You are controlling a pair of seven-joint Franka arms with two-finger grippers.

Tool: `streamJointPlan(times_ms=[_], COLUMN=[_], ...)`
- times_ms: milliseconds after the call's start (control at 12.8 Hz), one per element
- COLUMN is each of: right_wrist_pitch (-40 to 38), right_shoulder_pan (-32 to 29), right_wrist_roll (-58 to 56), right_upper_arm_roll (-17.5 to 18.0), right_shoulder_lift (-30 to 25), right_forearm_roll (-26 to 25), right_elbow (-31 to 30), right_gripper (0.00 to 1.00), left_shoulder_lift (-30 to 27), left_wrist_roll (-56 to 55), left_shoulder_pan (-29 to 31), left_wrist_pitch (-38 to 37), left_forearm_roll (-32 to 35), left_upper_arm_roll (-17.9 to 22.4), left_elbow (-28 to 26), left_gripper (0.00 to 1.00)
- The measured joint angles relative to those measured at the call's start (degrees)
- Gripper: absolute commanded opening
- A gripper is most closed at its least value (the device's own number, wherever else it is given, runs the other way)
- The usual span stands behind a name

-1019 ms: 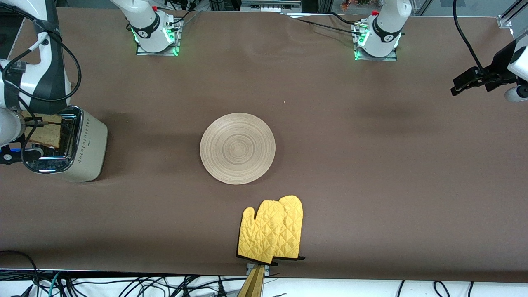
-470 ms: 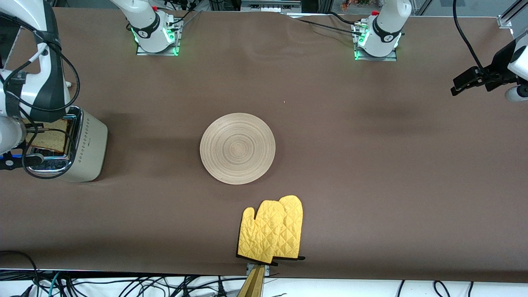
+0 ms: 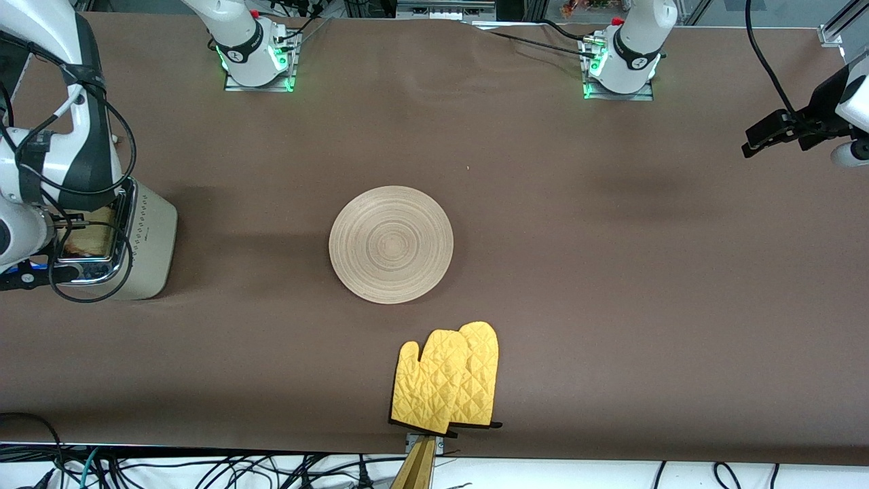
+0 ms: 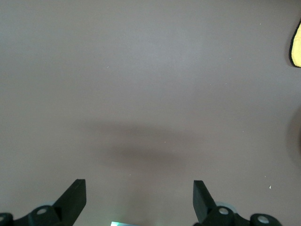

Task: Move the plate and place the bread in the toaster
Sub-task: 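Lower the bread into the toaster slot and open the right gripper, then raise the right gripper up out of the toaster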

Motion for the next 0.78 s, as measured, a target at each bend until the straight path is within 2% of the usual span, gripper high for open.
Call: streamJointPlan(times_ms=[157, 313, 470, 549, 627, 784], right_wrist_pitch=[-0.14, -1.45, -2.13, -2.24, -2.34, -2.28], right_shoulder_pan=[0.16, 1.02, 1.42, 1.38, 1.18, 0.87], right_wrist_roll=[-0.08, -0.10, -0.02, -0.02, -0.12, -0.20], right_upper_arm_roll=[0.59, 2.49, 2.27, 0.97, -0.30, -1.05], right_shoulder_lift=[-1.00, -3.53, -6.58, -8.04, -9.41, -11.47], right_forearm_roll=[4.66, 12.38, 26.18, 31.85, 34.80, 35.10], right_elbow=[1.13, 1.68, 1.74, 1.76, 1.77, 1.33], right_gripper=[1.00, 1.00, 1.00, 1.00, 1.00, 1.00], left_shoulder_lift=[0.00, 0.01, 0.01, 0.01, 0.01, 0.01], left_wrist_roll=[0.00, 0.00, 0.00, 0.00, 0.00, 0.00], left_shoulder_pan=[0.00, -0.02, -0.03, -0.03, -0.03, -0.04], left_wrist_pitch=[0.00, 0.00, 0.00, 0.00, 0.00, 0.00], left_forearm_roll=[0.00, 0.00, 0.00, 0.00, 0.00, 0.00], left_upper_arm_roll=[0.00, 0.00, 0.00, 0.00, 0.00, 0.00], left_elbow=[0.00, 0.00, 0.00, 0.01, 0.01, 0.02], left_gripper=[1.00, 1.00, 1.00, 1.00, 1.00, 1.00])
